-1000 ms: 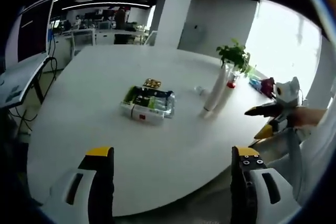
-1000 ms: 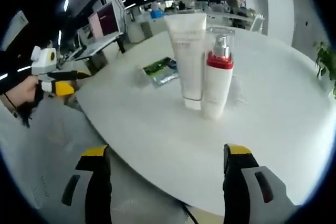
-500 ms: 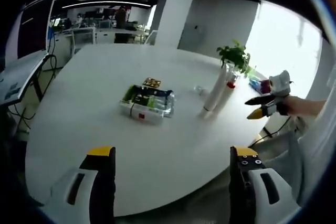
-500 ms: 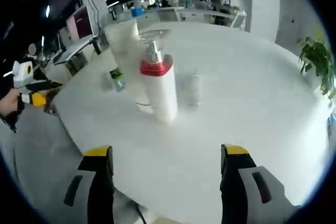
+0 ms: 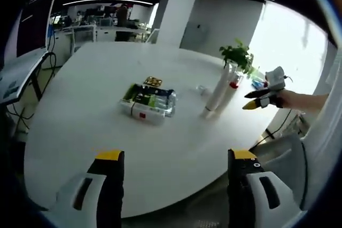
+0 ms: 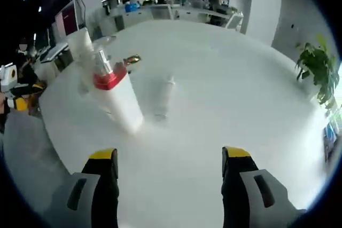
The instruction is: Arrange the skincare products in the storage area until every visible bottle or jar stands upright without overlapping.
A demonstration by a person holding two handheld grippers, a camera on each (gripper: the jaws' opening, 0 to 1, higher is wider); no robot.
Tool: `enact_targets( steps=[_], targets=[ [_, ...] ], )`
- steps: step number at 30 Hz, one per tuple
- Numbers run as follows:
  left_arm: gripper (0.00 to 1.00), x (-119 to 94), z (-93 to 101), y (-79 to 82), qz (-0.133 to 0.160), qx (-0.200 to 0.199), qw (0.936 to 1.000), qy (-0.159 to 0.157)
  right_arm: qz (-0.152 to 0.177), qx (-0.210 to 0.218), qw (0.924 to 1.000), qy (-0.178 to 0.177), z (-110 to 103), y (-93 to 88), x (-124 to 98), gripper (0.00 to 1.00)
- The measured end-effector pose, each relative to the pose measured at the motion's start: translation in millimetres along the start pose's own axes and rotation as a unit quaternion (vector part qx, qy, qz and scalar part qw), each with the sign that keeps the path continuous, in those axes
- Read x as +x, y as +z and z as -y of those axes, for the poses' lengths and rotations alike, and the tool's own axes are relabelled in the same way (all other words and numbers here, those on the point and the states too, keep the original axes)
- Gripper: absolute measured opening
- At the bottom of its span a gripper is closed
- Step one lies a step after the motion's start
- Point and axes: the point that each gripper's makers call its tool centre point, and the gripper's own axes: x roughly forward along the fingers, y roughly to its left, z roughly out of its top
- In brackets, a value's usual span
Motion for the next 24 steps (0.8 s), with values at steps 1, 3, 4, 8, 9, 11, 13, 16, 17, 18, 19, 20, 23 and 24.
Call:
enact_targets(
  steps=[1, 3, 4, 8, 9, 11, 13, 16, 17, 18, 19, 20, 23, 24],
  targets=[
    [0.78, 0, -0.3, -0.3, -0.001, -0.001, 1.0, 0.0, -0.002, 0.0, 1.0, 0.0, 2, 1.1, 2, 0.79],
    [0.76, 0, 0.1, -0.8, -0.003, -0.005, 1.0, -0.002, -0.004, -0.003, 1.0, 0.0, 6, 3.4, 7, 0.78],
    [0.77, 1, -0.7, -1.6, -0.005, -0.006, 1.0, 0.001, -0.004, -0.003, 1.0, -0.001, 7, 5.4, 9, 0.78],
    [0.78, 2, -1.2, -2.6, -0.01, -0.008, 0.9999, 0.003, -0.007, 0.003, 1.0, 0.003, 15, 13.8, 19, 0.76],
    [0.78, 1, -1.3, -3.3, -0.012, -0.007, 0.9999, 0.004, -0.008, 0.003, 1.0, 0.004, 16, 15.7, 21, 0.76],
    [0.79, 3, -1.7, -5.2, -0.016, -0.004, 0.9999, 0.004, -0.006, 0.002, 1.0, 0.005, 19, 21.5, 27, 0.76],
    [0.79, 2, -1.9, -6.3, -0.02, -0.002, 0.9998, 0.005, -0.006, 0.001, 0.9999, 0.01, 20, 28.6, 34, 0.75],
    [0.8, 2, -3.9, -8.1, -0.023, -0.004, 0.9997, 0.006, -0.007, -0.002, 0.9999, 0.013, 26, 36.4, 44, 0.75],
    [0.81, 2, -5.4, -9.1, -0.023, -0.005, 0.9997, 0.006, -0.008, -0.002, 0.9998, 0.016, 27, 39.5, 47, 0.74],
    [0.81, 2, -6.1, -9.4, -0.024, -0.007, 0.9997, 0.007, -0.008, -0.003, 0.9998, 0.017, 26, 42.8, 49, 0.74],
    [0.82, 3, -6.1, -9.5, -0.025, -0.009, 0.9996, 0.008, -0.008, -0.004, 0.9998, 0.019, 27, 46.0, 53, 0.74],
    [0.83, 3, -6.4, -9.7, -0.026, -0.01, 0.9996, 0.009, -0.009, -0.006, 0.9997, 0.021, 28, 47.6, 57, 0.73],
    [0.84, 3, -7.9, -11.1, -0.029, -0.012, 0.9995, 0.008, -0.019, -0.013, 0.9993, 0.031, 25, 53.0, 68, 0.71],
    [0.84, 3, -8.2, -11.8, -0.03, -0.012, 0.9994, 0.008, -0.019, -0.013, 0.9992, 0.032, 25, 53.0, 70, 0.7]
  ],
)
